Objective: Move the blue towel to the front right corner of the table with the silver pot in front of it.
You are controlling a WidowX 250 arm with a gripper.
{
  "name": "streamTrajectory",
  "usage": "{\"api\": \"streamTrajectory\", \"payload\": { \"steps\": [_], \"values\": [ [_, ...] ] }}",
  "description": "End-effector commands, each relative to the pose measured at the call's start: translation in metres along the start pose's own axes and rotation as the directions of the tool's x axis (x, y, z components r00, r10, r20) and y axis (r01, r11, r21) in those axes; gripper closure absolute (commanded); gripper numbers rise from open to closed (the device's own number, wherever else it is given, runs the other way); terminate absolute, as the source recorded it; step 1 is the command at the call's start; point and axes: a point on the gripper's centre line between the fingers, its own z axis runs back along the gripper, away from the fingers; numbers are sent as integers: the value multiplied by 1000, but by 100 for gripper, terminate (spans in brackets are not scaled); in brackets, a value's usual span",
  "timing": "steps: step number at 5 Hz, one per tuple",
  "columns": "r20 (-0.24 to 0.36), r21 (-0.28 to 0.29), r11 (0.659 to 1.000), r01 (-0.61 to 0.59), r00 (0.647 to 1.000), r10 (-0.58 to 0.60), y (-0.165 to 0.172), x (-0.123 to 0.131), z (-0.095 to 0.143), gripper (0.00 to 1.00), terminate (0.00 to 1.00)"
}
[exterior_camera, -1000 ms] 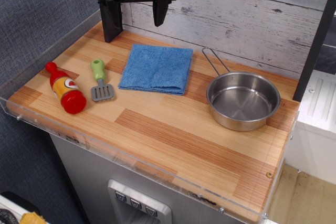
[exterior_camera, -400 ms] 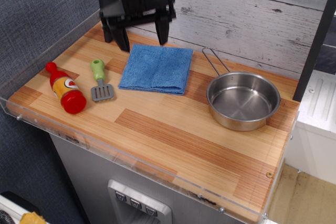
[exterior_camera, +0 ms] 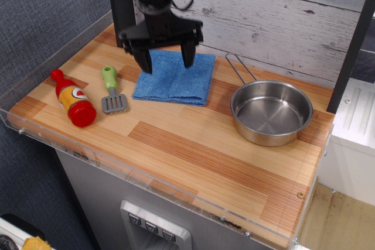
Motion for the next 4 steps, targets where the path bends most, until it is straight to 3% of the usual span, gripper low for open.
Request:
{"api": "streamTrajectory", "payload": {
  "steps": [1, 3, 4],
  "values": [
    [11, 7, 1000, -6, 1000, 6, -6, 14, -25, 0, 0],
    [-34, 31, 999, -19, 999, 21, -1, 6, -42, 0, 0],
    [-53, 20, 1000, -15, 998, 16, -4, -9, -36, 0, 0]
  ]
}}
